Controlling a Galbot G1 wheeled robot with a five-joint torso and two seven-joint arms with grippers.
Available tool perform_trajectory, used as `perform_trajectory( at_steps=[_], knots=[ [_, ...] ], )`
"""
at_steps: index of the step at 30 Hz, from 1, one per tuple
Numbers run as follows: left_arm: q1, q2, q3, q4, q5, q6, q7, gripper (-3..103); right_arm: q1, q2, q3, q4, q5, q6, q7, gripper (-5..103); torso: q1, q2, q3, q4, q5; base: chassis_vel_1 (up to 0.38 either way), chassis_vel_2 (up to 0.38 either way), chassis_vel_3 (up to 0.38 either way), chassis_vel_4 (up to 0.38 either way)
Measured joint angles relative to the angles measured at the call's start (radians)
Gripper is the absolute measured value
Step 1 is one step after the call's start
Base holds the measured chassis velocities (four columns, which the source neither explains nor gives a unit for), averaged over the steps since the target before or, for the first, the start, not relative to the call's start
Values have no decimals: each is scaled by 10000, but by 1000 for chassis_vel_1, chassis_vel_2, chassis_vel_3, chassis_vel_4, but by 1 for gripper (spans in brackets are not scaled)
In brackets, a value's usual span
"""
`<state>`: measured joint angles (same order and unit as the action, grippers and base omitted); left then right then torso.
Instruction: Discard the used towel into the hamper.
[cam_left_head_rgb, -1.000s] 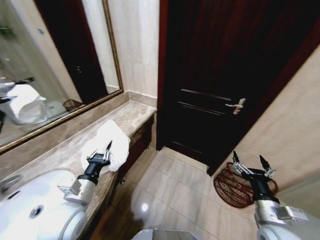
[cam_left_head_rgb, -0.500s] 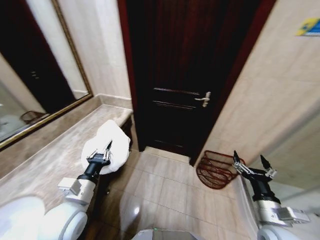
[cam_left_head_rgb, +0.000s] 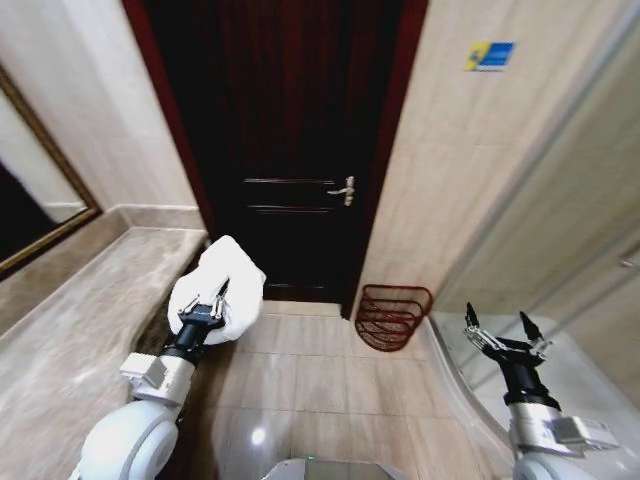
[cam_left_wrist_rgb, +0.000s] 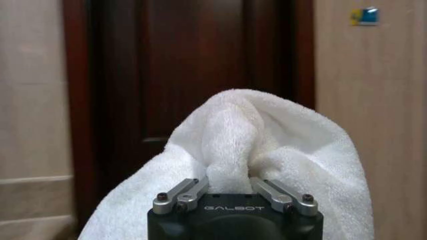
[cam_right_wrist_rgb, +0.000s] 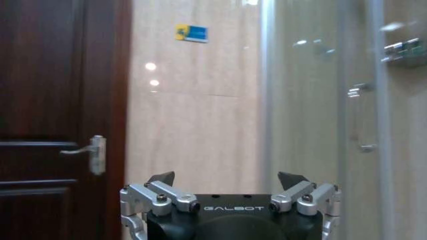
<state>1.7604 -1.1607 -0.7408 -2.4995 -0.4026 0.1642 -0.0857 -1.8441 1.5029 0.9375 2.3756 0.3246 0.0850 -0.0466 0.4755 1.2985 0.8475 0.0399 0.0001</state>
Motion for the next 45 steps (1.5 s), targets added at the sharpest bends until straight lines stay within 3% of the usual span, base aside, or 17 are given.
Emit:
perform_trajectory(
  at_steps=[15, 23, 30, 45],
  knots=[
    [-405, 180, 76, 578, -318, -335, 203, 11, -273, 396, 6, 432, -433, -44, 87, 100, 0, 0, 0, -1, -2, -133, -122, -109, -122],
    [-465, 140, 119, 1117, -381, -1194, 577, 11, -386, 492, -207, 622, -627, -233, 520, 100, 0, 1, 1, -8, -3, -109, -108, -106, -113],
    [-361, 50, 31, 1288, -510, -1743, 882, 11, -23, 507, -283, 616, -769, -266, 1320, 100, 0, 2, 1, 6, -2, -7, -12, -11, -4],
    [-365, 51, -14, 1309, -455, -1859, 927, 11, -122, 476, -207, 635, -550, -237, 1255, 100, -1, 2, 0, 0, -2, -29, 26, 24, -25]
  ],
)
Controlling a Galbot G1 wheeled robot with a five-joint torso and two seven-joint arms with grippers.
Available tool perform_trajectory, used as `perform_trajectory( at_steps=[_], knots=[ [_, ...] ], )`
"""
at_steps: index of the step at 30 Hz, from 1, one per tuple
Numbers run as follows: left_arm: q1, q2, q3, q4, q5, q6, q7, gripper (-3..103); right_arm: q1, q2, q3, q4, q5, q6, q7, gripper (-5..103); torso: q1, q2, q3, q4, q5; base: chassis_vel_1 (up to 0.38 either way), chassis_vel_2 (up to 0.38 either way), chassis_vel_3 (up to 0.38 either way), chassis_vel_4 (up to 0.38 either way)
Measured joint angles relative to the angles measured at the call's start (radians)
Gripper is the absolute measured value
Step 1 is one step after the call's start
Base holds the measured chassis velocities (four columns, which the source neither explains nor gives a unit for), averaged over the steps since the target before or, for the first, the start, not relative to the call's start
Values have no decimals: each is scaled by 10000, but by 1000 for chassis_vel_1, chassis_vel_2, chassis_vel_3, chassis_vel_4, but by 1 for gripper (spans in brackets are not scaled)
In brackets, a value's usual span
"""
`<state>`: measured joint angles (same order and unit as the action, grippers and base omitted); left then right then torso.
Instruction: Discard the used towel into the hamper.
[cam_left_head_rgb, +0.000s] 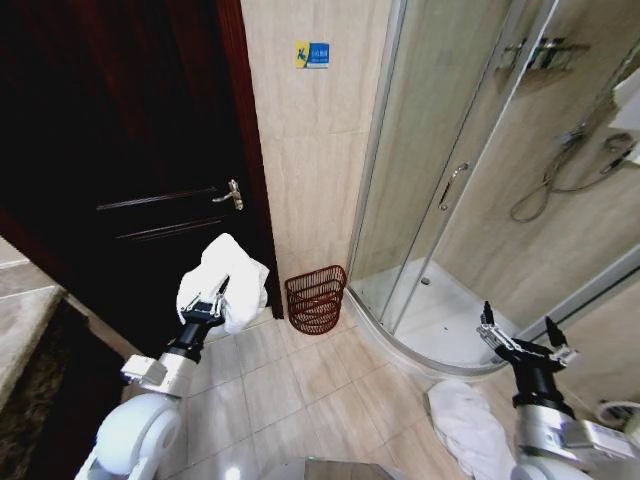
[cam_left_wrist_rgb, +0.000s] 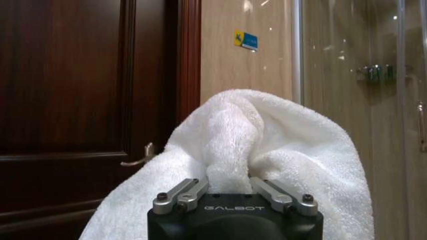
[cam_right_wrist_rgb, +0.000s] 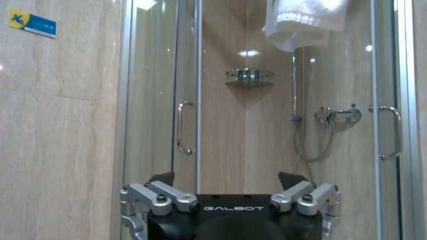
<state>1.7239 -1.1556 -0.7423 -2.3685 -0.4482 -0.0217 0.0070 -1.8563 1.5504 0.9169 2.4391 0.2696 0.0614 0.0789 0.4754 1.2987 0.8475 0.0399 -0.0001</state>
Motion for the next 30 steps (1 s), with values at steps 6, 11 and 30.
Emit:
perform_trajectory(
  at_steps=[6, 11, 30],
  knots=[
    [-16, -7, 36, 4, 55, 35, 10, 11, -25, -25, 18, -73, 36, 78, -16, 100, 4, -2, 1, 0, 1, -84, 92, 78, -92],
    [-15, -25, 47, 5, 125, 62, 19, 11, -26, -55, 21, -124, 59, 93, -19, 100, 3, -3, 1, 0, 1, -61, 70, 72, -70],
    [3, -115, 52, -39, 345, 52, 32, 11, -13, -149, 43, -204, 242, 169, -117, 100, 2, -3, 1, 1, 1, -68, 63, 72, -69]
  ],
)
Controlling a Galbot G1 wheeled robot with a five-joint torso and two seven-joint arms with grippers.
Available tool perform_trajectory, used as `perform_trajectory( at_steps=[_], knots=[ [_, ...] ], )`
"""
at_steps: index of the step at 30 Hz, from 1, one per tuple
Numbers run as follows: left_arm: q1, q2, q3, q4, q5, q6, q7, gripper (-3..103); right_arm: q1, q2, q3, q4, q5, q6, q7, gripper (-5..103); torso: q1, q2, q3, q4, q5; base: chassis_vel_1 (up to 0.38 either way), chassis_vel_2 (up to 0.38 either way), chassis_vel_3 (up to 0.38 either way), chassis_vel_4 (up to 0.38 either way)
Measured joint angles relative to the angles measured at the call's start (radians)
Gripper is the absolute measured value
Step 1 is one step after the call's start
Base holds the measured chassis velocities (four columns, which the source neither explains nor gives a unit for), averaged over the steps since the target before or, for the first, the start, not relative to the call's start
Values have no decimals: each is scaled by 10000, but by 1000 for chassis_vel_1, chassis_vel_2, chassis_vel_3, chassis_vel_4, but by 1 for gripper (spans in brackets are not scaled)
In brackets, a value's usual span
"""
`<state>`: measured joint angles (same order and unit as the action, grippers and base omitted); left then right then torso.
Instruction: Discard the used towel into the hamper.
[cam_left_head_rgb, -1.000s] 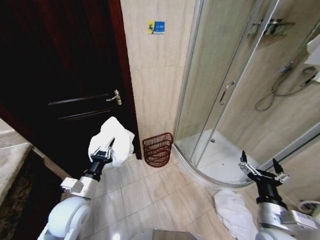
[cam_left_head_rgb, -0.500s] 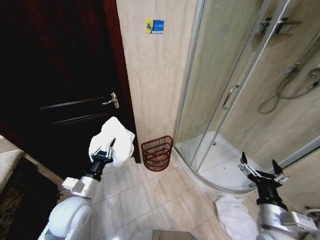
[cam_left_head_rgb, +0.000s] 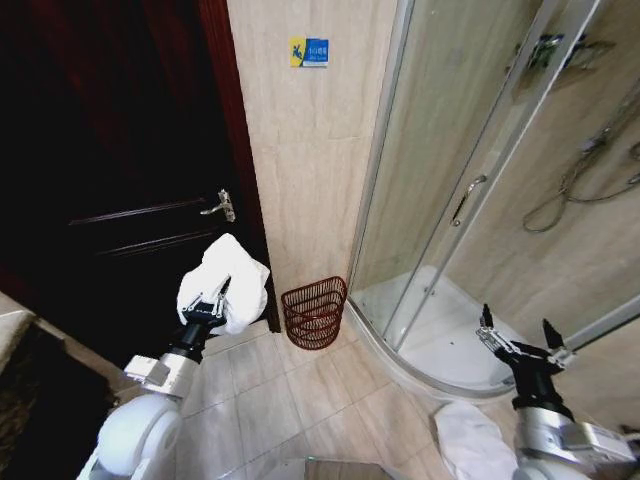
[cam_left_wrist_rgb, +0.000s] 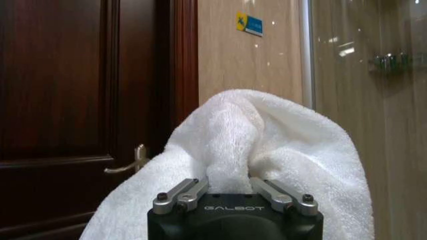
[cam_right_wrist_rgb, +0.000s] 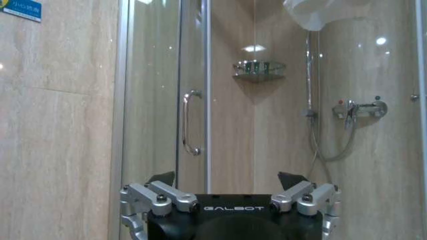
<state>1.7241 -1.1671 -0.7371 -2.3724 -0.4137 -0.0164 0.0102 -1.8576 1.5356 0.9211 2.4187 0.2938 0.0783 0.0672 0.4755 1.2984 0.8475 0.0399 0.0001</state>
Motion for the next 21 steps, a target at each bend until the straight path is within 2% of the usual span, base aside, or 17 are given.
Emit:
perform_trajectory(
  at_steps=[21],
  knots=[
    [-81, 66, -24, 208, 177, -94, 70, 11, -69, 73, -48, 59, -14, 60, -29, 100, -1, 2, 0, 0, -1, -19, 11, 10, -16]
  ],
)
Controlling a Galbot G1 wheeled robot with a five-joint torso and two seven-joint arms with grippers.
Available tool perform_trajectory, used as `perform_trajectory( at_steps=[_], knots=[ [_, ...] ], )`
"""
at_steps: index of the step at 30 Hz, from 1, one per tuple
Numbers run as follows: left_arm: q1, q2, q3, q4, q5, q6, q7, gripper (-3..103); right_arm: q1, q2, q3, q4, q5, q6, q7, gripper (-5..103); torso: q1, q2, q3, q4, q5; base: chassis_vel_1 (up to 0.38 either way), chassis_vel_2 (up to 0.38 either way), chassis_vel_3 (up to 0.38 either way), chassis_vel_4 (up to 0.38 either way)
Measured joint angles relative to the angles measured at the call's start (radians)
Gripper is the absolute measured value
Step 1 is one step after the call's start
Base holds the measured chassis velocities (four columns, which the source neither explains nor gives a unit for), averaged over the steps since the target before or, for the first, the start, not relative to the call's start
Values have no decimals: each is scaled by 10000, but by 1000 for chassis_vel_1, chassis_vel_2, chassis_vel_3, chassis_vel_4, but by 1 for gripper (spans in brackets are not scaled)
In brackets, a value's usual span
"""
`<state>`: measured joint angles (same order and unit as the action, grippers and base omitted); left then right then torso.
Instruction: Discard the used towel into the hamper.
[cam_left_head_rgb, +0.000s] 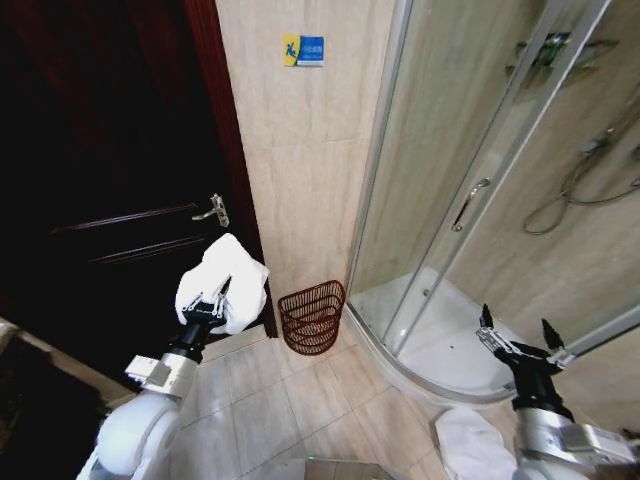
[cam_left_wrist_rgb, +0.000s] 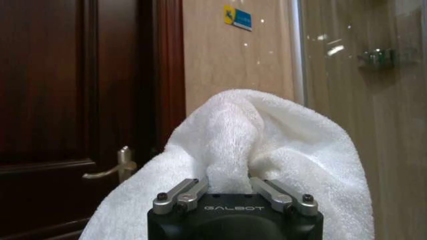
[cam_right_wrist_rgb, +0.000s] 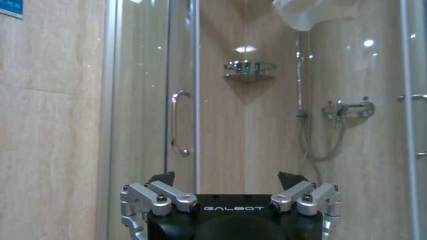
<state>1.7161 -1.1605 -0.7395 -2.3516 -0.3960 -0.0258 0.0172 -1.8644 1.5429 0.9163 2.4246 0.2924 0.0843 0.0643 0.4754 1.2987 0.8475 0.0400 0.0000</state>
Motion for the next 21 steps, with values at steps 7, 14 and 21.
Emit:
perform_trajectory(
  at_steps=[7, 14, 21],
  knots=[
    [-408, 193, 127, 559, -200, -27, 73, 11, 10, 77, -13, 19, -94, 16, -6, 100, 1, 0, 0, -2, 1, -25, -24, -21, -24],
    [-1304, 462, 543, 1654, -385, -7, 187, 11, 106, 67, 46, -49, -88, -23, 15, 100, 0, 0, 0, 1, 0, 0, 0, 0, 0],
    [-2312, 623, 1333, 3916, -154, -108, 755, 11, 155, 287, 46, -63, -334, -93, 22, 100, 1, -1, 1, -1, -2, 0, 0, 0, 0]
  ],
)
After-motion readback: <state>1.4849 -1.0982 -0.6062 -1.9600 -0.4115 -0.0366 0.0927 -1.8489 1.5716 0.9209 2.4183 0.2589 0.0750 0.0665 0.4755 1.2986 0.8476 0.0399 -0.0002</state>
